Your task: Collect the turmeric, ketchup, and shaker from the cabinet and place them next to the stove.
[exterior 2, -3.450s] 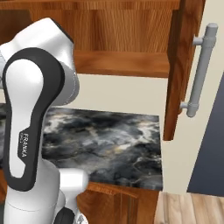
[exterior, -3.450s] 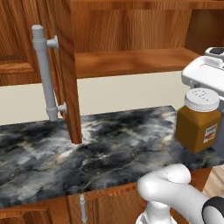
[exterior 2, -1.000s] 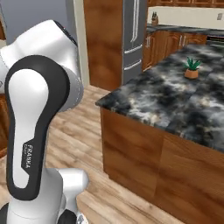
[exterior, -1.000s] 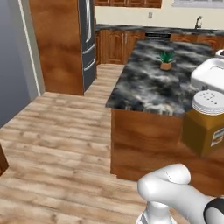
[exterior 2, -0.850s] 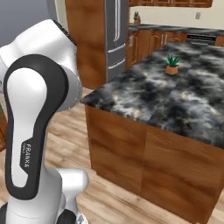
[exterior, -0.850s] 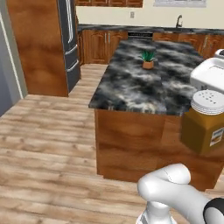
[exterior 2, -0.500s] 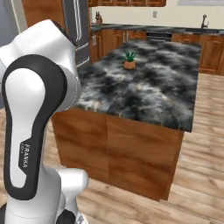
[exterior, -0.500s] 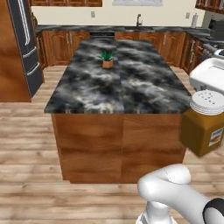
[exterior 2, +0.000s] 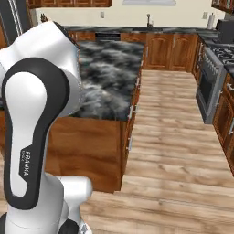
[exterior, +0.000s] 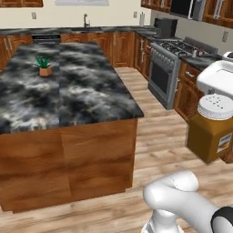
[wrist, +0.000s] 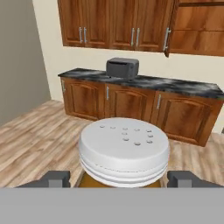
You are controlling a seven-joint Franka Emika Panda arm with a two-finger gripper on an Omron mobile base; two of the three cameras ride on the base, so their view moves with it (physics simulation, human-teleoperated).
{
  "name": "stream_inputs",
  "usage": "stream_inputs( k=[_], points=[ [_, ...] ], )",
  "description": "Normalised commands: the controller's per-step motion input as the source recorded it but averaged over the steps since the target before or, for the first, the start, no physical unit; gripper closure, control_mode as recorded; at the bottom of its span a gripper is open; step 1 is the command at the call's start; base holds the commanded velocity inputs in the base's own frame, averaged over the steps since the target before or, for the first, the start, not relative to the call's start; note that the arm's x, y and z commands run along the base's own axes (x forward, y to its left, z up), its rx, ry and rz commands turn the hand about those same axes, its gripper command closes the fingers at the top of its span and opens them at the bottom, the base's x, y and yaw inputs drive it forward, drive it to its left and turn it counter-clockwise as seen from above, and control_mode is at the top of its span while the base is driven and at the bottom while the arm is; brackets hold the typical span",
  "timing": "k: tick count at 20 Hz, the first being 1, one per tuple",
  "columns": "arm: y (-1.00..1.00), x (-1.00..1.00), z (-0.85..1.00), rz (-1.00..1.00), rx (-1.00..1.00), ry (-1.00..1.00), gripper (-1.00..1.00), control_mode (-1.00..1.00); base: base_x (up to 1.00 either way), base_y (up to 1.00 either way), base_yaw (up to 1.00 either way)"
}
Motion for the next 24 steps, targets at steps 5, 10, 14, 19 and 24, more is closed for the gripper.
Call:
stream_inputs(
  k=[5, 10, 14, 19, 24],
  points=[
    [0.00, 0.00, 0.00, 0.00, 0.00, 0.00, 1.00, 1.00, 0.32, -0.80, -0.41],
    [0.00, 0.00, 0.00, 0.00, 0.00, 0.00, 1.00, 1.00, 0.69, -0.61, -0.41],
    [0.00, 0.00, 0.00, 0.00, 0.00, 0.00, 1.00, 1.00, 0.82, -0.48, -0.42],
    [0.00, 0.00, 0.00, 0.00, 0.00, 0.00, 1.00, 1.00, 0.85, -0.38, -0.44],
    [0.00, 0.00, 0.00, 0.00, 0.00, 0.00, 1.00, 1.00, 0.92, -0.14, -0.46]
  ],
)
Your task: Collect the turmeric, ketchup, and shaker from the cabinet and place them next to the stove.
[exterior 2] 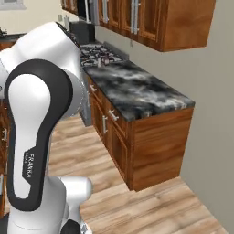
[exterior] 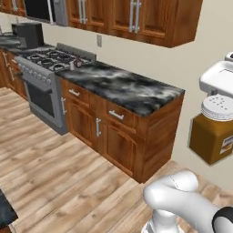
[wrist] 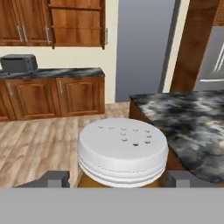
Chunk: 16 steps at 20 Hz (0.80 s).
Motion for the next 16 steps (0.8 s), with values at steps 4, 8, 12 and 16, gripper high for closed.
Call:
stream_inputs(
  k=[4, 8, 12, 16],
  points=[
    [0.00, 0.00, 0.00, 0.00, 0.00, 0.00, 1.00, 1.00, 1.00, 0.00, -0.45],
    [0.00, 0.00, 0.00, 0.00, 0.00, 0.00, 1.00, 1.00, 1.00, 0.10, -0.40],
    [0.00, 0.00, 0.00, 0.00, 0.00, 0.00, 1.00, 1.00, 1.00, 0.30, -0.39],
    [0.00, 0.00, 0.00, 0.00, 0.00, 0.00, 1.00, 1.00, 0.98, 0.50, -0.37]
  ],
)
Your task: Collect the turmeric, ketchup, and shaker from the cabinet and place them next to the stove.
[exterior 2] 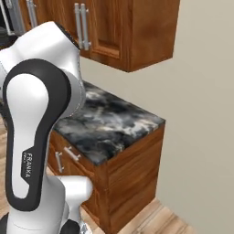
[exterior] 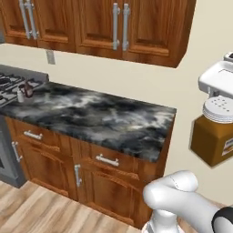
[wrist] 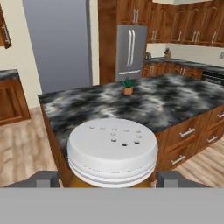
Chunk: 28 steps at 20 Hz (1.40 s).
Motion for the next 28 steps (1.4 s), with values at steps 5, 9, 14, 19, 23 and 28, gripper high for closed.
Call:
stream_inputs(
  k=[5, 9, 14, 19, 23, 28],
  points=[
    [0.00, 0.00, 0.00, 0.00, 0.00, 0.00, 1.00, 1.00, 0.82, 0.76, -0.34],
    [0.00, 0.00, 0.00, 0.00, 0.00, 0.00, 1.00, 1.00, 0.72, 0.81, -0.34],
    [0.00, 0.00, 0.00, 0.00, 0.00, 0.00, 1.00, 1.00, 0.68, 0.80, -0.34],
    [0.00, 0.00, 0.00, 0.00, 0.00, 0.00, 1.00, 1.00, 0.62, 0.80, -0.34],
    [0.00, 0.00, 0.00, 0.00, 0.00, 0.00, 1.00, 1.00, 0.44, 0.82, -0.32],
    [0.00, 0.00, 0.00, 0.00, 0.00, 0.00, 1.00, 1.00, 0.31, 0.80, -0.31]
  ],
)
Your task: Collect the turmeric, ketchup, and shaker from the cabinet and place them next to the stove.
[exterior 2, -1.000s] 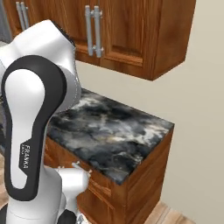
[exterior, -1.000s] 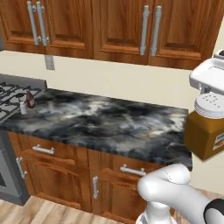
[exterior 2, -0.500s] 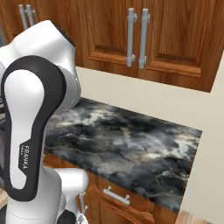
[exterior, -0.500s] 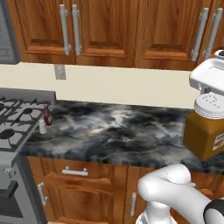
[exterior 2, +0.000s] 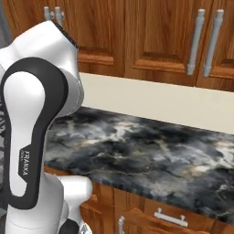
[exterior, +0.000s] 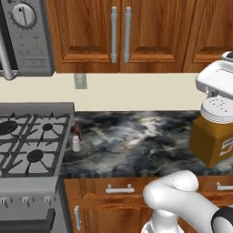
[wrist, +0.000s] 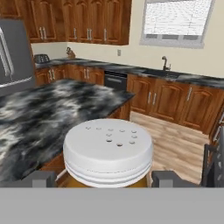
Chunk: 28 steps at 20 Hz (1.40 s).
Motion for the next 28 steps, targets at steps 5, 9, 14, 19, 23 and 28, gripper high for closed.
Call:
stream_inputs(
  k=[5, 9, 14, 19, 23, 28],
  points=[
    [0.00, 0.00, 0.00, 0.00, 0.00, 0.00, 1.00, 1.00, 0.25, 0.75, -0.29],
    [0.00, 0.00, 0.00, 0.00, 0.00, 0.00, 1.00, 1.00, 0.14, 0.71, -0.28],
    [0.00, 0.00, 0.00, 0.00, 0.00, 0.00, 1.00, 1.00, 0.03, 0.56, -0.25],
    [0.00, 0.00, 0.00, 0.00, 0.00, 0.00, 1.00, 1.00, 0.23, 0.52, -0.25],
    [0.00, 0.00, 0.00, 0.00, 0.00, 0.00, 1.00, 1.00, 0.29, 0.48, -0.24],
    [0.07, 0.16, 0.00, -0.06, -0.01, 0.00, 1.00, -1.00, 0.21, 0.28, -0.13]
  ],
)
